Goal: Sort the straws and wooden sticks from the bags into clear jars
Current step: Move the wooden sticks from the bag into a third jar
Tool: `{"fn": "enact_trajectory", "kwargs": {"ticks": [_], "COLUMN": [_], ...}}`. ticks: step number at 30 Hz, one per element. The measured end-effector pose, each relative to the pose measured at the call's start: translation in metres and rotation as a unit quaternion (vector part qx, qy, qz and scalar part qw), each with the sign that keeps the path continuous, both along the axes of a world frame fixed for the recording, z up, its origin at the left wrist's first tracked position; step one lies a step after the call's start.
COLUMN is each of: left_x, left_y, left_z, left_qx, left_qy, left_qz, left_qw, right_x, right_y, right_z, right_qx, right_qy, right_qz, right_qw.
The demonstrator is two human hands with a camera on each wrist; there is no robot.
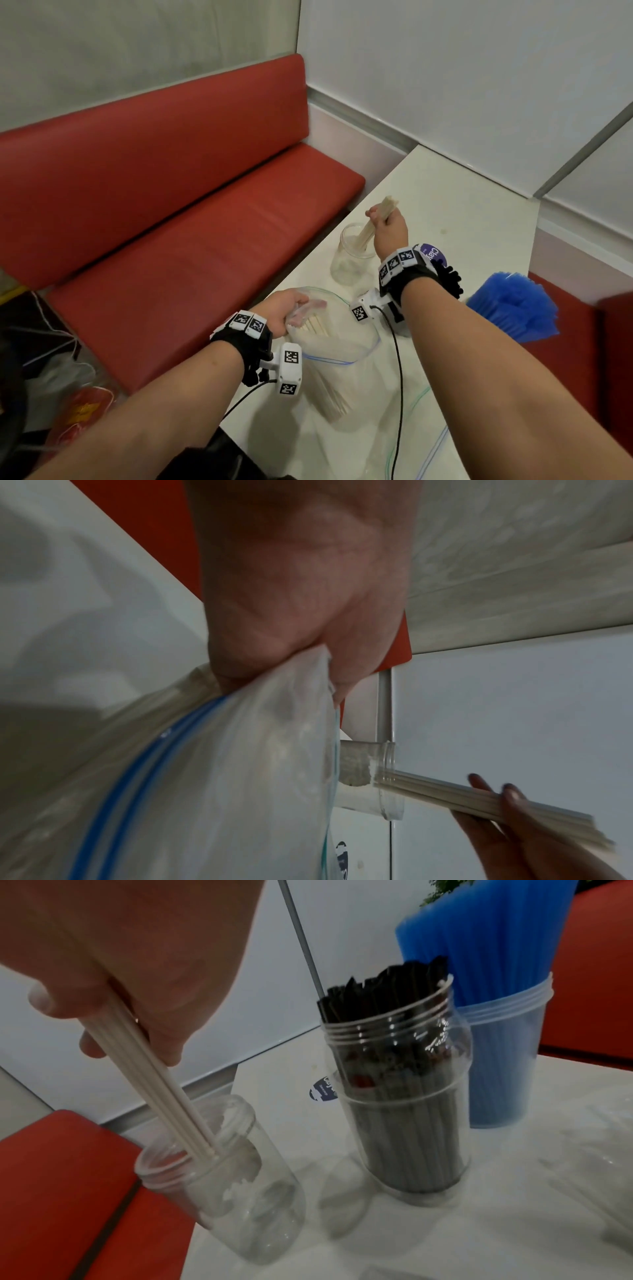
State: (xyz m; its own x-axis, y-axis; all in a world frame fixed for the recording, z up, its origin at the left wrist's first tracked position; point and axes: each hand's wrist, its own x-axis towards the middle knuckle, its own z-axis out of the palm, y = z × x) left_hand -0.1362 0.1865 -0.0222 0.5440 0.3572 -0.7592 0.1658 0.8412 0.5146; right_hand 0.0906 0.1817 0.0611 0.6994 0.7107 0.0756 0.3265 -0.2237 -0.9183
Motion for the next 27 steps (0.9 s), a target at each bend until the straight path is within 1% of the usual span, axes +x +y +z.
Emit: {"fn": "enact_trajectory", "kwargs": {"ticks": [2, 4, 8, 11, 13, 16, 22, 24, 27], "left_x": [-0.001, -0.004, -0.007, -0.006, -0.006, -0.006, 0.0, 0.001, -0.001], "left_y": [0.003, 0.006, 0.009, 0.009, 0.008, 0.005, -0.005, -0.01, -0.016], "left_z": [-0.005, -0.009, -0.018, -0.025, -0.028, -0.03, -0.034, -0.033, -0.027], "left_qx": [-0.003, -0.008, 0.014, 0.007, -0.003, -0.014, -0.018, -0.028, -0.032], "left_qy": [-0.008, -0.018, 0.009, 0.011, 0.014, 0.015, 0.022, 0.015, -0.001], "left_qz": [-0.004, -0.005, -0.012, -0.006, -0.003, -0.013, -0.055, -0.058, -0.059], "left_qw": [1.0, 1.0, 1.0, 1.0, 1.0, 1.0, 0.998, 0.998, 0.998], "right_x": [0.001, 0.002, 0.01, 0.01, 0.008, 0.009, 0.007, 0.005, 0.0], "right_y": [0.007, 0.013, 0.021, 0.021, 0.018, 0.009, -0.017, -0.025, -0.035], "right_z": [-0.012, -0.022, -0.044, -0.059, -0.066, -0.069, -0.063, -0.057, -0.042], "right_qx": [-0.014, -0.043, -0.145, -0.229, -0.263, -0.291, -0.319, -0.31, -0.288], "right_qy": [-0.011, -0.038, -0.084, -0.077, -0.07, -0.09, -0.095, -0.098, -0.128], "right_qz": [0.013, 0.026, 0.055, 0.095, 0.106, 0.11, 0.118, 0.125, 0.134], "right_qw": [1.0, 0.998, 0.984, 0.966, 0.956, 0.946, 0.936, 0.937, 0.939]}}
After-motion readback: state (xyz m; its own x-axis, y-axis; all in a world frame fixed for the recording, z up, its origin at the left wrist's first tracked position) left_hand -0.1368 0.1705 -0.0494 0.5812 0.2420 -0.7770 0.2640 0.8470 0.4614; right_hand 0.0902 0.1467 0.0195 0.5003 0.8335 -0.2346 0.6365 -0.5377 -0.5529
